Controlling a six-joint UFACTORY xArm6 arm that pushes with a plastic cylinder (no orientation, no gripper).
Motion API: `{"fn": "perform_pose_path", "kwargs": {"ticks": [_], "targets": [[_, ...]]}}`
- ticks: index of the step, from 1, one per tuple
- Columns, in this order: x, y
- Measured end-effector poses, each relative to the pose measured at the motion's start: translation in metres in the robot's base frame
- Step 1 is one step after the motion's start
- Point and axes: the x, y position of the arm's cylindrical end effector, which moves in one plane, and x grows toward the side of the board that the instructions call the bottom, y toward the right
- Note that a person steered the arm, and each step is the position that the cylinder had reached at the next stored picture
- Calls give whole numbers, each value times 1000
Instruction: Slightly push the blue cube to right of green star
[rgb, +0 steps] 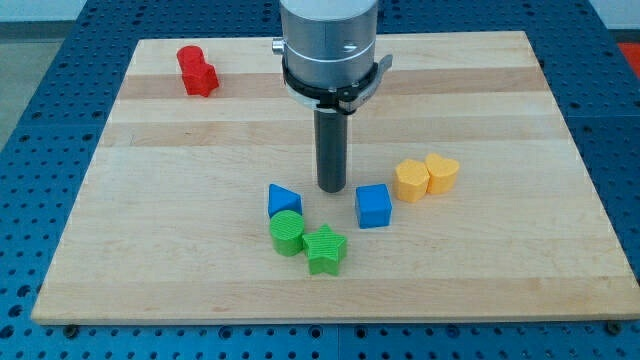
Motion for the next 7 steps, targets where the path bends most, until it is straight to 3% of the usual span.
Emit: {"fn": "perform_pose_path", "kwargs": {"ticks": [3, 7], "targets": [[2, 39], [46, 42]]}}
